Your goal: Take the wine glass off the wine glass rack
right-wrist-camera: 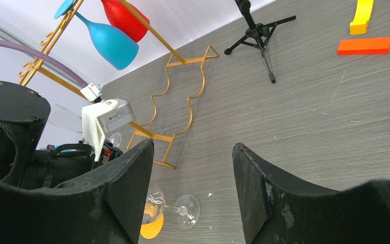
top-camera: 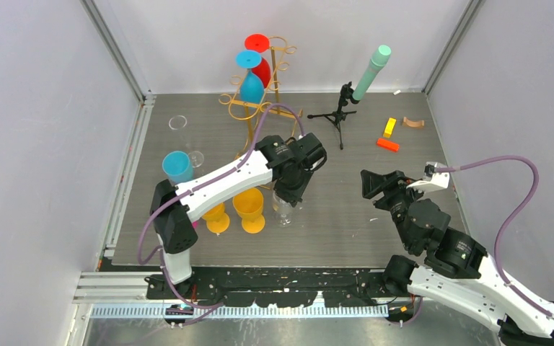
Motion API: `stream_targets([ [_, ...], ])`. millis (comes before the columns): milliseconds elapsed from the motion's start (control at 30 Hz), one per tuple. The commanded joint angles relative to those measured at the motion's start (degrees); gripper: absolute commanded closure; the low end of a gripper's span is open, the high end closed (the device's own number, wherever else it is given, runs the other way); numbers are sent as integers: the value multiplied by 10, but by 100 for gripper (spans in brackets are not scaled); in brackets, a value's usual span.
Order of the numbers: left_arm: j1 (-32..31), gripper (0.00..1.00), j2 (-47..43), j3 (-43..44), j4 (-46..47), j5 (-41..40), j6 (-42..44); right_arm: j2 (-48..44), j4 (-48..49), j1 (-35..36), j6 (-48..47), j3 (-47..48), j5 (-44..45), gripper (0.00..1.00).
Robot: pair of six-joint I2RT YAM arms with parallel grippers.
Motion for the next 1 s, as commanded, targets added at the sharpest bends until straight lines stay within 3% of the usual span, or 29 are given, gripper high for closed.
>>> stream_targets([
  [0,-3,84,-13,5,-7,-17,0,-7,6,3,19,-1,21,36],
  [200,-3,70,-30,27,-2,-16,5,-8,3,3,22,1,20,37],
  [567,-2,34,-58,105,-24,-77,31,-11,-4,3,31,4,18,37],
  [600,-3,29,-66,118,-17,-77,37,-11,-4,3,32,5,18,37],
  [667,-2,3,-81,135,-2,-75,54,-10,-4,3,33,5,17,37],
  [833,7,0,-120,175,46,-93,101,-5,-4,3,35,6,15,37],
  [967,76,0,-142,200,92,-60,93,4,-3,3,39,8,16,37],
])
